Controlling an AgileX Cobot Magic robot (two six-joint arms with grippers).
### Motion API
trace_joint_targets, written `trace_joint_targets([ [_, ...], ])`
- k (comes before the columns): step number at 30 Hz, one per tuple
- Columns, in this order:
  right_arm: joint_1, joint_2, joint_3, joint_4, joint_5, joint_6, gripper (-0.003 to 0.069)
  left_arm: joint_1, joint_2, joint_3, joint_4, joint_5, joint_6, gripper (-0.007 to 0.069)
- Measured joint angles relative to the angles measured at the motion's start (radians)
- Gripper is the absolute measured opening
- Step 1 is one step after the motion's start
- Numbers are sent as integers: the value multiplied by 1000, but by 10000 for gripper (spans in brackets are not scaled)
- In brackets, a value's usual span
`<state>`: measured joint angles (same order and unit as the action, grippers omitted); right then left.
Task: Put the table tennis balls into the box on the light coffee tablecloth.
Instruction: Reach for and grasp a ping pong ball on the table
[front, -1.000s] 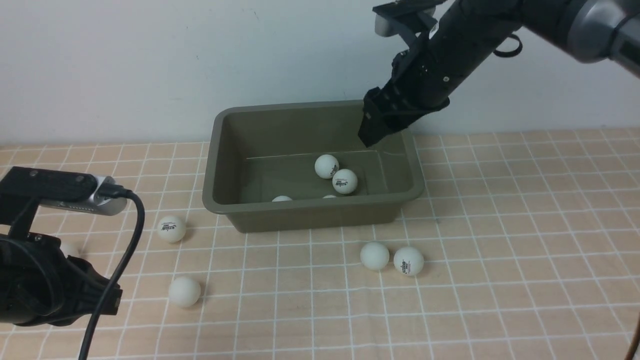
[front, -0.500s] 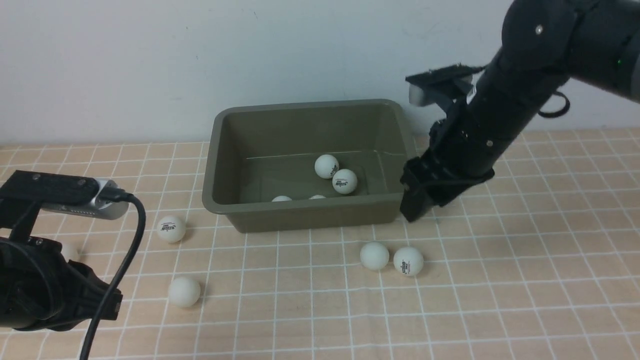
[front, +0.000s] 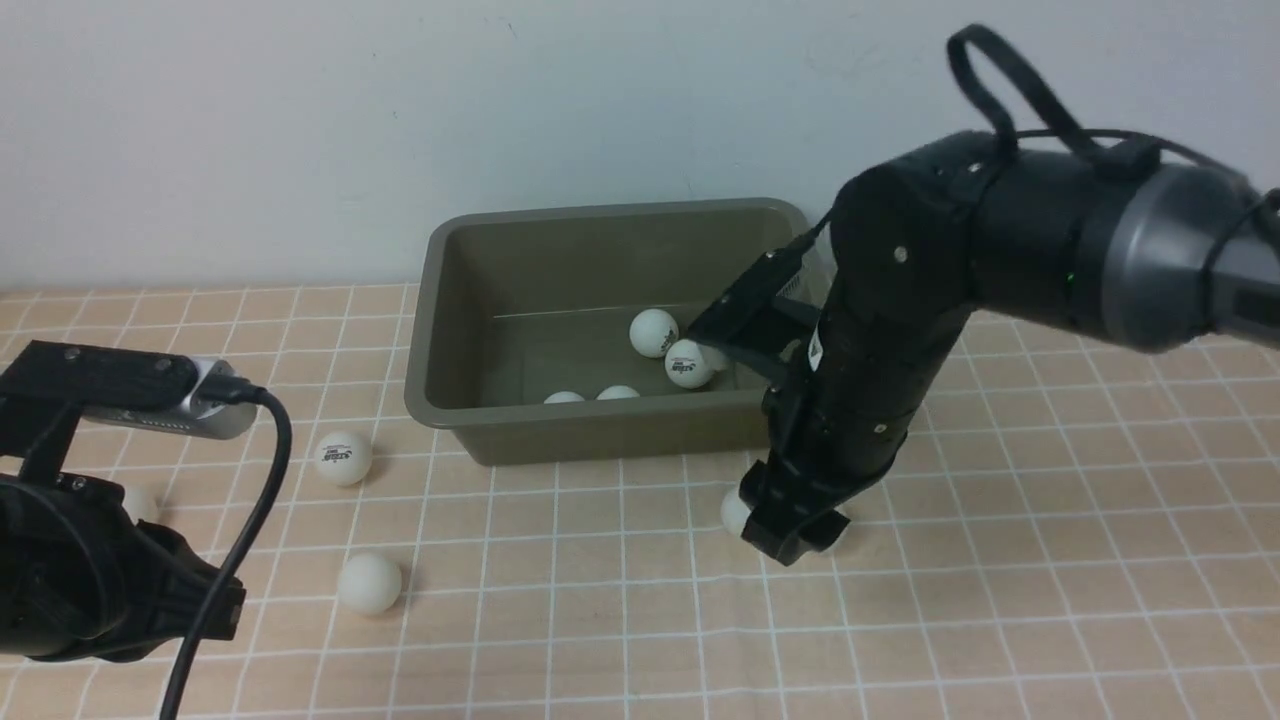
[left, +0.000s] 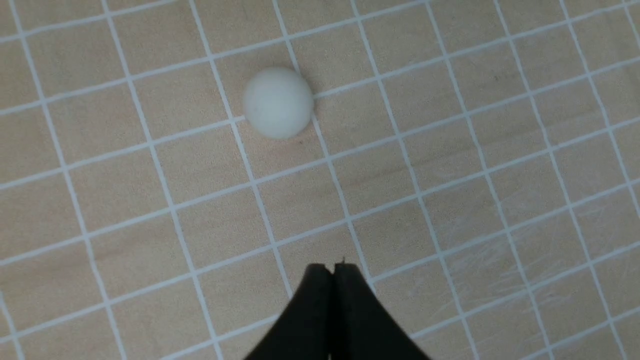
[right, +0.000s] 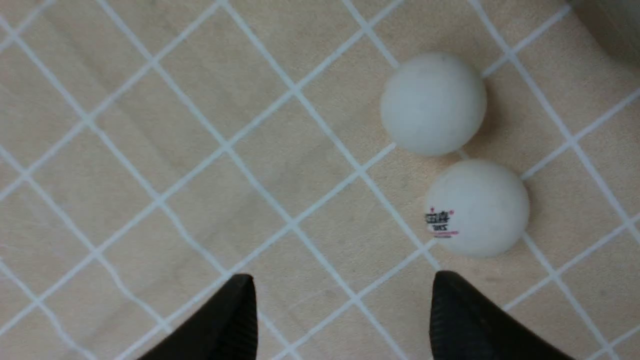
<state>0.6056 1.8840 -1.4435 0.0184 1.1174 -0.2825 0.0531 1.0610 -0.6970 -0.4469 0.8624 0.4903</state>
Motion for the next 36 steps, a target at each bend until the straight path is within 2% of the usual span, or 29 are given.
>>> trace_joint_targets([
  [6, 0, 62, 7, -87, -49, 43, 428, 0, 0, 0, 0, 0, 0, -68],
  [13, 0, 100, 8, -109, -110, 47, 428, 0, 0, 0, 0, 0, 0, -68],
  [36, -3, 104, 8, -161, -157, 51, 428, 0, 0, 0, 0, 0, 0, -68],
])
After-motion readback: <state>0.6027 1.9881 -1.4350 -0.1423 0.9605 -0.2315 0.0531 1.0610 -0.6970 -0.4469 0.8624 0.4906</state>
